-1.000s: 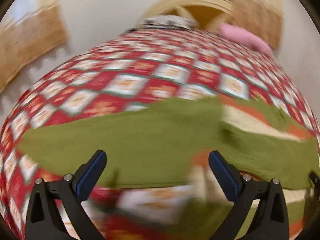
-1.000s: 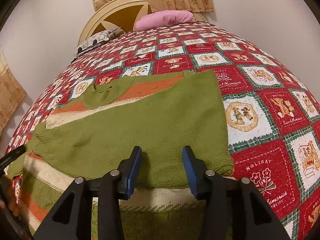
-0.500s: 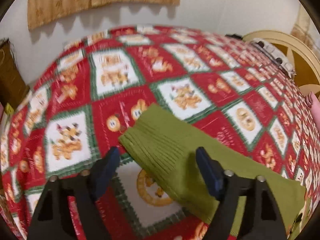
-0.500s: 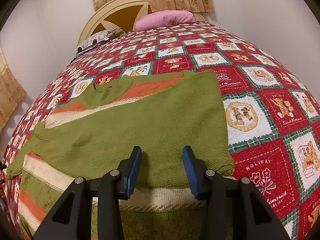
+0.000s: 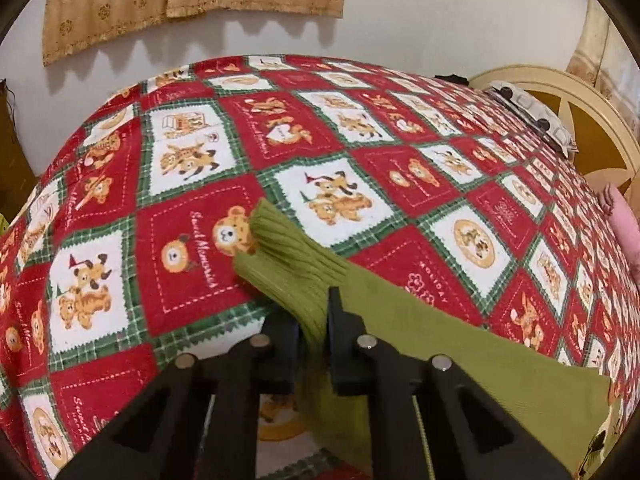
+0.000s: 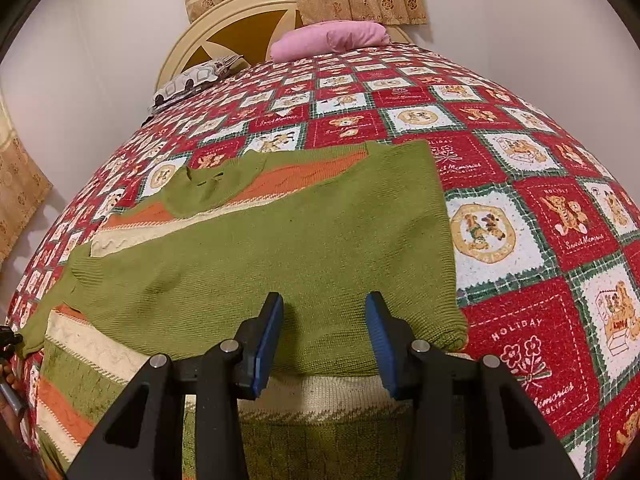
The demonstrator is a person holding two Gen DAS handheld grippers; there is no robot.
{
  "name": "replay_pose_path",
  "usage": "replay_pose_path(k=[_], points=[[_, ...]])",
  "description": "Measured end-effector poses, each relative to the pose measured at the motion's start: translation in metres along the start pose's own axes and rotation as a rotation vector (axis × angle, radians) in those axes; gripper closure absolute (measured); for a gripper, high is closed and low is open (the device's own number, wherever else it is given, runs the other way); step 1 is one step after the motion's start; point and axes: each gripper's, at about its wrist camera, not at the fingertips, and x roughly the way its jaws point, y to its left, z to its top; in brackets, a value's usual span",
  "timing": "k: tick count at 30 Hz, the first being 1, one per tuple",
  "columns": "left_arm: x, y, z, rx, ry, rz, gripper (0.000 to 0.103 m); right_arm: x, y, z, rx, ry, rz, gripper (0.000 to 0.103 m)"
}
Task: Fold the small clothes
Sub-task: 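Grasp the other green sleeve cuff with the left gripper, then lay the sleeve across the sweater body with the left gripper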
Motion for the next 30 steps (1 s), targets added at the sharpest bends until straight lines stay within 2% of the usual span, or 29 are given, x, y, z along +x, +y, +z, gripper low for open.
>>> replay_pose_path(k=[3,7,12,15,19,22,26,30], points=[[-0.005,-0.010,0.001,0.024,-0.015,0.012,0.093,0.000,0.000,0.000,-0.001,0.000,0.000,0.059],[-0.037,-0.042,-0.004,0.101,-0.088,-0.063,0.093,0.000,0.000,0.000,-0.001,-0.001,-0.001,0.059],[-0.108,-0.124,-0.042,0.311,-0.212,-0.245,0.093,0.000,-0.001,0.000,0.001,-0.001,0.001,0.059],[-0.147,-0.173,-0.077,0.424,-0.239,-0.362,0.093,0.000,-0.001,-0.001,0.001,-0.002,0.002,0.059],[-0.178,-0.231,-0.133,0.577,-0.221,-0.486,0.093,-0.001,-0.002,0.000,0.004,-0.003,0.005,0.059],[-0.190,-0.262,-0.180,0.671,-0.185,-0.544,0.093,-0.001,-0.002,0.000,0.004,-0.003,0.005,0.059],[-0.187,-0.288,-0.226,0.767,-0.154,-0.548,0.093,0.000,-0.002,0.000,0.004,-0.003,0.005,0.059],[-0.170,-0.296,-0.247,0.841,-0.068,-0.519,0.093,0.000,-0.003,-0.001,0.005,-0.004,0.006,0.059]])
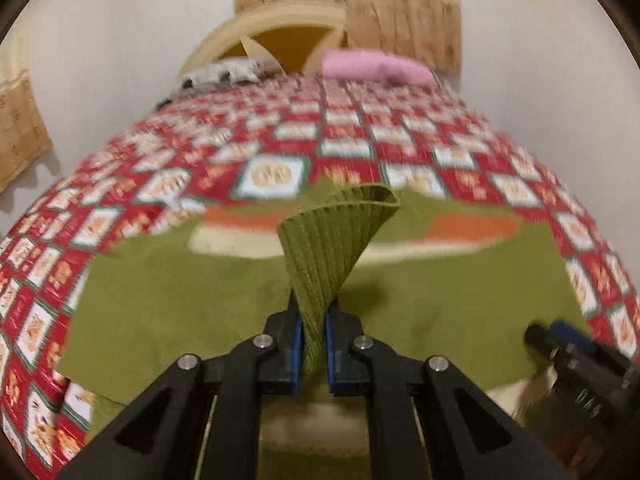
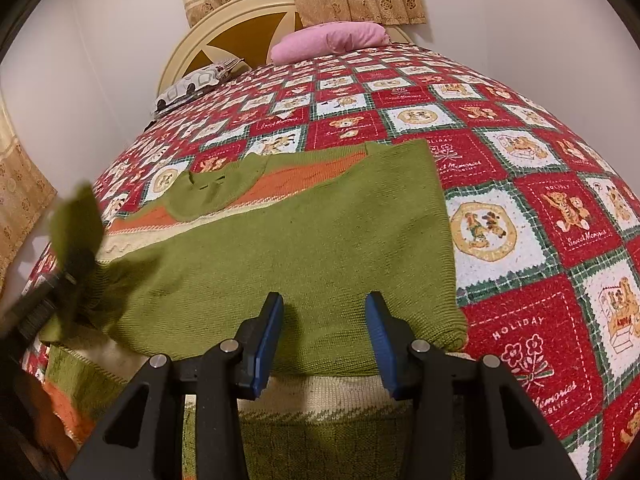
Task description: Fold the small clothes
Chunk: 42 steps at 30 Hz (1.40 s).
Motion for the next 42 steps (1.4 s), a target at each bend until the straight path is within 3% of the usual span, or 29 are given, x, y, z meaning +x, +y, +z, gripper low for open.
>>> replay_pose_path(k=[3,5,6,9,12,15,17,19,22,23,24,25,26,27,28,35,42], points=[[-0.006,0.009,-0.009,0.001,0.042,-0.025,0.076,0.000,0.000,0.000,-0.001,0.001,-0.001,0.059],[-0.017,0.028,-0.014,-0.047,0.085,-0.069,0.016,0.000,0.001,0.000,-0.004,0.002,0.009,0.054],[-0.028,0.041,-0.017,-0.078,0.058,-0.083,0.011,0.000,0.003,0.000,-0.011,0.005,0.015,0.052],[-0.052,0.070,-0.027,-0.115,-0.021,-0.025,0.011,0.002,0.012,0.002,-0.039,0.017,-0.010,0.047],[-0.060,0.108,-0.043,-0.219,-0.038,0.065,0.011,-0.002,0.025,0.006,-0.043,0.025,-0.040,0.047],[-0.044,0.132,-0.062,-0.301,0.015,0.128,0.011,-0.016,0.042,0.009,0.045,-0.001,0.157,0.047],[-0.031,0.144,-0.074,-0.390,0.084,0.089,0.013,-0.013,0.073,0.011,0.024,0.037,0.230,0.047],[-0.032,0.151,-0.077,-0.446,0.075,0.053,0.013,-0.001,0.103,0.012,-0.032,0.080,0.242,0.047],[-0.036,0.150,-0.081,-0.476,0.056,0.046,0.013,0.028,0.143,0.011,-0.119,0.140,0.220,0.047],[-0.037,0.151,-0.082,-0.480,0.055,0.043,0.013,0.043,0.157,0.009,-0.144,0.187,0.177,0.047],[-0.038,0.150,-0.083,-0.482,0.051,0.042,0.013,0.046,0.164,0.007,-0.164,0.168,0.148,0.048],[-0.039,0.148,-0.084,-0.481,0.049,0.042,0.013,0.045,0.169,0.007,-0.188,0.147,0.135,0.062],[-0.039,0.149,-0.083,-0.481,0.048,0.039,0.013,0.045,0.181,0.008,-0.237,0.140,0.118,0.087],[-0.039,0.149,-0.082,-0.483,0.048,0.035,0.012,0.044,0.183,0.010,-0.249,0.142,0.118,0.096],[-0.039,0.150,-0.082,-0.491,0.045,0.028,0.011,0.042,0.186,0.015,-0.246,0.137,0.128,0.098],[-0.033,0.160,-0.080,-0.516,0.041,0.010,0.009,-0.029,0.207,0.078,-0.254,-0.089,0.228,0.098],[-0.030,0.161,-0.079,-0.517,0.052,0.018,0.008,-0.125,0.183,0.114,-0.283,-0.375,0.190,0.098]])
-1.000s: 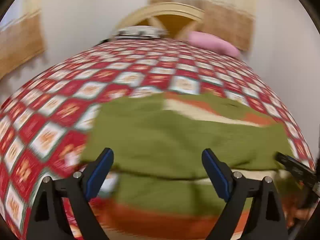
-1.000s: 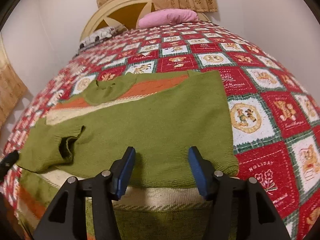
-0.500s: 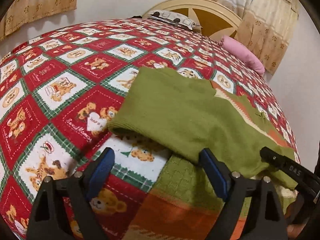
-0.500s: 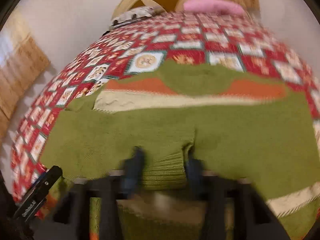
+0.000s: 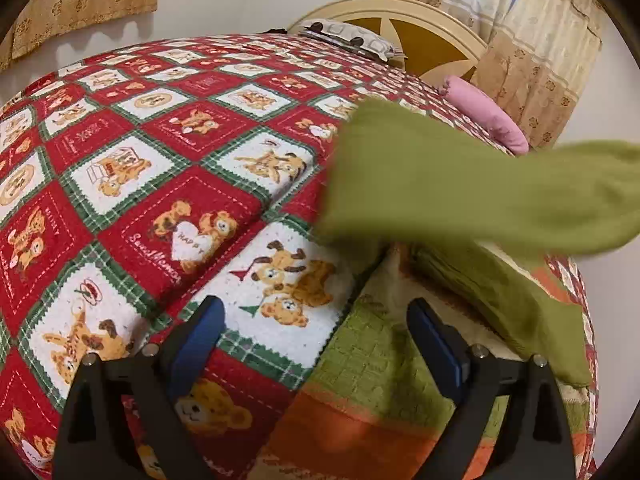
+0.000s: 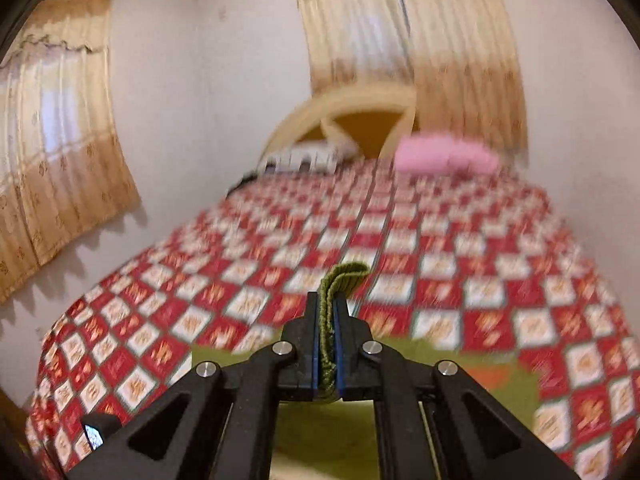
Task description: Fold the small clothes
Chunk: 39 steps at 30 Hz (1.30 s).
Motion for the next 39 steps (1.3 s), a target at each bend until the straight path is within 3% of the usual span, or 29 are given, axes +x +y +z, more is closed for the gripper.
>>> replay_pose_path(k=[2,5,14,18,21,25,28,32,35,39], points=[[0.001,-0.002,0.000,0.007,0.002,0.010,0.008,-0.010,-0.015,0.001,-0.015,-0.014,-0.049,0.098],[0.001,-0.002,0.000,0.012,0.004,0.017,0.008,-0.006,-0.044,-0.015,-0.009,0.032,-0.126,0.098],[0.004,-0.005,-0.001,0.032,0.009,0.040,0.007,0.049,-0.137,-0.127,0.097,0.316,-0.284,0.098],[0.003,-0.006,-0.001,0.035,0.010,0.043,0.007,0.058,-0.169,-0.174,0.148,0.476,-0.298,0.093],[0.003,-0.006,-0.001,0.032,0.009,0.041,0.007,0.035,-0.183,-0.175,0.202,0.431,-0.279,0.091],[0.003,-0.006,-0.001,0.036,0.009,0.046,0.007,-0.009,-0.192,-0.161,0.235,0.307,-0.476,0.091],[0.003,-0.007,-0.001,0.036,0.007,0.046,0.007,-0.019,-0.181,-0.151,0.239,0.272,-0.402,0.091],[0.003,-0.007,-0.001,0.039,0.009,0.049,0.006,0.008,-0.144,-0.161,0.159,0.366,-0.242,0.091],[0.004,-0.008,-0.001,0.049,0.013,0.057,0.005,0.035,-0.127,-0.190,0.090,0.472,-0.270,0.090],[0.004,-0.008,-0.003,0.049,0.012,0.057,0.005,0.036,-0.125,-0.190,0.083,0.455,-0.275,0.089]])
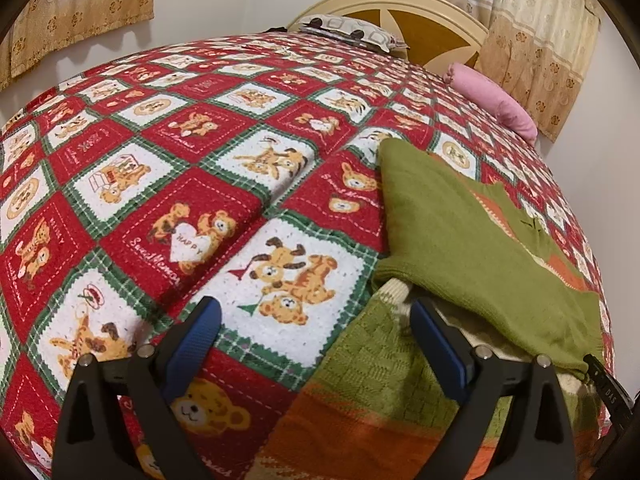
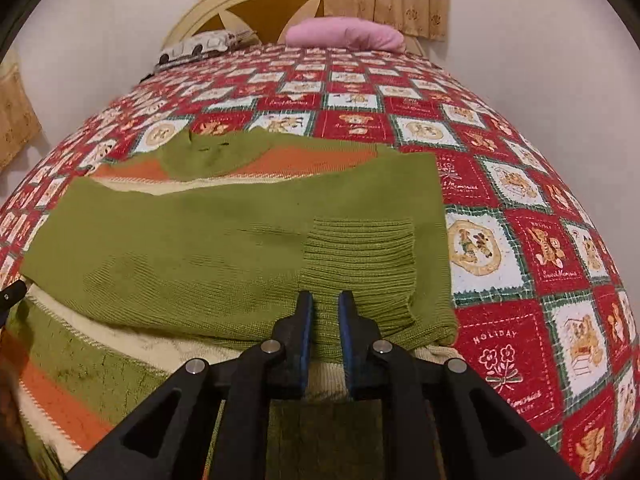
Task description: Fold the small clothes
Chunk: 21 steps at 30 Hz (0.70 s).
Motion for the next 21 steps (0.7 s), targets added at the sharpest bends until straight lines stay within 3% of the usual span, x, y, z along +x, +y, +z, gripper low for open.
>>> replay_pose_path(k=[4,9,12,16,21], points=[[0.003,-0.003,0.001,0.013,0.012,0.010,0.002,-0.001,-0.008,-0.003,0.037,-0.017,0.043,0.089],[0.017,-0.033,0.008,0.143,0.066,0.144,0.000,0.000,-0.008,-0.001,0.045,-0.022,0.055,0.088],[0.022,-0.022,0.026,0.089,0.046,0.178,0.000,0.000,-0.012,-0.002,0.057,-0.022,0.071,0.088],[0.039,0.017,0.033,-0.082,0.165,0.028,0.000,0.000,-0.017,-0.004,0.082,-0.024,0.100,0.088],[0.022,0.033,0.019,-0.066,0.150,-0.040,0.000,0.001,-0.019,-0.004,0.090,-0.029,0.110,0.088]])
